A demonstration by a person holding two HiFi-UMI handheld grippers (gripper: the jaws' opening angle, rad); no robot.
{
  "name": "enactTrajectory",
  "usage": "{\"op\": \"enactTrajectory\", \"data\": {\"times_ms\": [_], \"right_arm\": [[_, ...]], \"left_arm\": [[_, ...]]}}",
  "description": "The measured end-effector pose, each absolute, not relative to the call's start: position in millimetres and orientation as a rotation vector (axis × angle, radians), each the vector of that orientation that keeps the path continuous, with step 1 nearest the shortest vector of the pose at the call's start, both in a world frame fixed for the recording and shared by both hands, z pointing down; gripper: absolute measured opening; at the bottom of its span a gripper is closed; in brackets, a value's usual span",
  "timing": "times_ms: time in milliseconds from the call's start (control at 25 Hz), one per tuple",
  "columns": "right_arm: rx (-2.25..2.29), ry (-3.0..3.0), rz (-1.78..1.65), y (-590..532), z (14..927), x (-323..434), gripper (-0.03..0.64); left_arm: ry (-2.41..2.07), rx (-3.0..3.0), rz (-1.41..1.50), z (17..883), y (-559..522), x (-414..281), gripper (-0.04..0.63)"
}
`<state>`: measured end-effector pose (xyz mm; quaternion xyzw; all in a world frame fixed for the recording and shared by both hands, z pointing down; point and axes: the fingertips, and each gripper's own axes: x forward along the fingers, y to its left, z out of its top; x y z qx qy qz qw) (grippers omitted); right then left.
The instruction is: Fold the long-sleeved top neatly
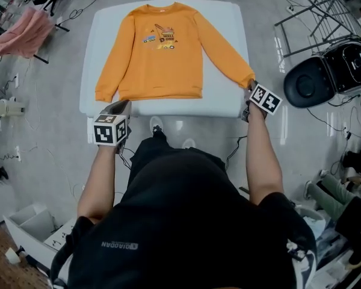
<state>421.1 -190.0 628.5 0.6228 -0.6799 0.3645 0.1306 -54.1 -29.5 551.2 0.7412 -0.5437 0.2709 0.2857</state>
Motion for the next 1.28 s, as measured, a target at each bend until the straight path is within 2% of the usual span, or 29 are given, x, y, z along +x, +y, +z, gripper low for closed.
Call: {"op": "enactTrajectory", "data": {"times_ms": [360,600,960,1280], "right_arm": [[1.867,-2.01,0.589,-297.2,499.0,455.0,0.021],[1.826,-2.026,0.344,-361.4,405.2,430.8,0.021],[1.581,-2.159,0.286,-392.5,336.2,293.3,0.02],[1.38,-2.172,0.347,-394.5,346.0,159.6,0.02]], "left_arm": [[-1.484,2.021,0.637,532.0,-70.0,-79.0,0.009],[-1.474,2.067,0.596,518.0,-103.7,-104.9,0.009],[-1.422,2.121,0.531,510.5,-142.3,-144.5,0.008],[-1.371,2.143,0.497,507.4,-162.8,-190.3,0.009]]}}
